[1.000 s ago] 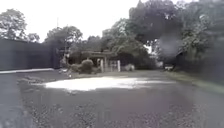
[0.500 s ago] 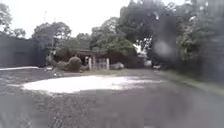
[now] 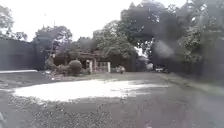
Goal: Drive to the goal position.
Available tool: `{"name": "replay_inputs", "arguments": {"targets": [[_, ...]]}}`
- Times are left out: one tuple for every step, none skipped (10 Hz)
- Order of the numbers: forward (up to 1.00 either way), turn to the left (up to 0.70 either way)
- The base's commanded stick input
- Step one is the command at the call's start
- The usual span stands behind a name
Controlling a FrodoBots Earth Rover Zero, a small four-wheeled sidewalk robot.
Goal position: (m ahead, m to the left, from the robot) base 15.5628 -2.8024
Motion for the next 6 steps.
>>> {"name": "replay_inputs", "arguments": {"targets": [[0.7, 0.0], [0.7, 0.0], [0.7, 0.0], [0.7, 0.0], [0.7, 0.0], [0.7, -0.12]]}}
